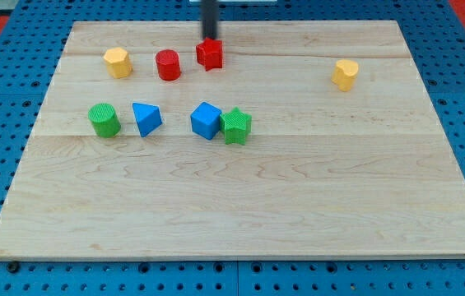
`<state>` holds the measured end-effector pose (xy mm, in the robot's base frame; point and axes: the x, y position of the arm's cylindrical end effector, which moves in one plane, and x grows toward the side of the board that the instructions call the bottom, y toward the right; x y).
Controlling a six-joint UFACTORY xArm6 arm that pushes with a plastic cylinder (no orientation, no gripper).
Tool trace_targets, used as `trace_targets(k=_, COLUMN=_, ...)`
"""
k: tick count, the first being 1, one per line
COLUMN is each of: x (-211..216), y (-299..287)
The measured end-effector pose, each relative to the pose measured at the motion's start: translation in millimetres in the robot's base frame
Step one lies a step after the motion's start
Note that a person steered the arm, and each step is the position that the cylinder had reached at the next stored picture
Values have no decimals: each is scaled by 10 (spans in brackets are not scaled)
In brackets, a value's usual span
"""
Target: Slightly move the red star towards the right
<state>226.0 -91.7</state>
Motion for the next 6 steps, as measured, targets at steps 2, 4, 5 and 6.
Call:
trace_targets(k=2, x=475, y=-200)
trace_targets(k=4, x=515, y=890)
trace_targets(k=5, x=762, y=1311)
trace_targets(k=6, x=624, y=845)
